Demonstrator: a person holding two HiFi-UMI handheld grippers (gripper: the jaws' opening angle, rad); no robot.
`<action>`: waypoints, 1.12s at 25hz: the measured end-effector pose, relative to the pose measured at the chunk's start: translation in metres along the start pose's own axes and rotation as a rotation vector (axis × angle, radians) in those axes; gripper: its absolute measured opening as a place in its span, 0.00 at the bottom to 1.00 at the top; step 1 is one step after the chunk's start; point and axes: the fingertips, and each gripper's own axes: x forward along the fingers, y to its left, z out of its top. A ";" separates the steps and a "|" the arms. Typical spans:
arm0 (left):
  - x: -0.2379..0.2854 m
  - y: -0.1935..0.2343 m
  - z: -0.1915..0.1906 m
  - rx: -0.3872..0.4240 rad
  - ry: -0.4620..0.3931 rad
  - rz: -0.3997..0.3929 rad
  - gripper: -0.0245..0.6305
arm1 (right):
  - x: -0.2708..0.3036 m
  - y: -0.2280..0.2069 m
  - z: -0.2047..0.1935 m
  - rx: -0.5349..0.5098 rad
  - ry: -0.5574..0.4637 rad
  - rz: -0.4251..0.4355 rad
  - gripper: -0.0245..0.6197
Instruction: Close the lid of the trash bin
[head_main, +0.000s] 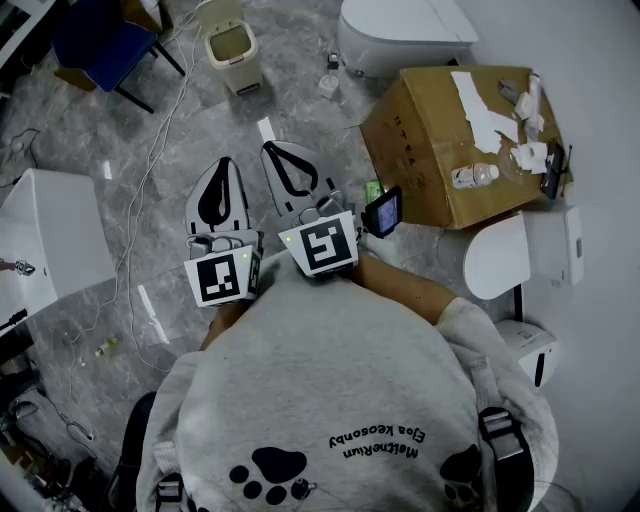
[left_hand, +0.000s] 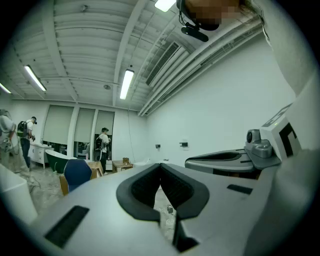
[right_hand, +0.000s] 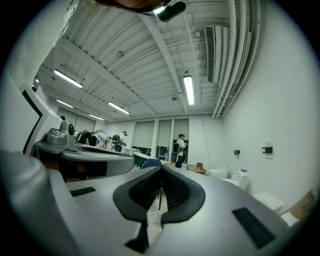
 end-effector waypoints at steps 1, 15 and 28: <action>0.000 0.000 0.002 -0.003 -0.004 0.004 0.07 | -0.001 0.001 0.000 0.000 0.000 0.000 0.09; 0.006 0.011 0.010 -0.033 -0.073 -0.028 0.07 | 0.011 0.006 -0.004 0.010 -0.026 -0.049 0.09; 0.010 0.031 -0.002 -0.057 -0.058 -0.044 0.07 | 0.027 0.023 -0.012 0.005 0.001 -0.043 0.09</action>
